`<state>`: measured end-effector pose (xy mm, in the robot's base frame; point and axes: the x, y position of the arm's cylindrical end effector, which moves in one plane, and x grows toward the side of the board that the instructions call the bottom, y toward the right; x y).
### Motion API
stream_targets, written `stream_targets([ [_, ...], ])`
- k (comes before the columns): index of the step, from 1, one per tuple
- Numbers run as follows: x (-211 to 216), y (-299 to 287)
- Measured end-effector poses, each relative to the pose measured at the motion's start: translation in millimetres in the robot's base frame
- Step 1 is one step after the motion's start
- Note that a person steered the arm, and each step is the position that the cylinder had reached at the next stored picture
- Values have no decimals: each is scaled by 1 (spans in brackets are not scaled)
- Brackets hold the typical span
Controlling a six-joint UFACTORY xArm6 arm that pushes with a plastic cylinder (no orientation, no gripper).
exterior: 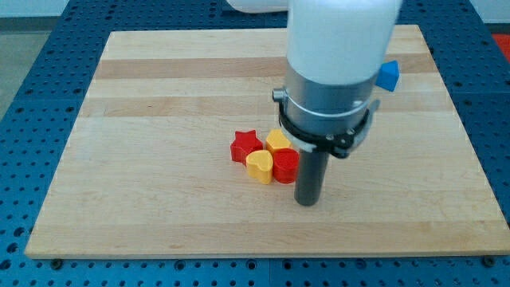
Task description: Place the red circle above the red star
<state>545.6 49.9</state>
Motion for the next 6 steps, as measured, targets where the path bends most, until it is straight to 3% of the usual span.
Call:
stream_targets([
  [3,-50,-41],
  [6,-100,-45],
])
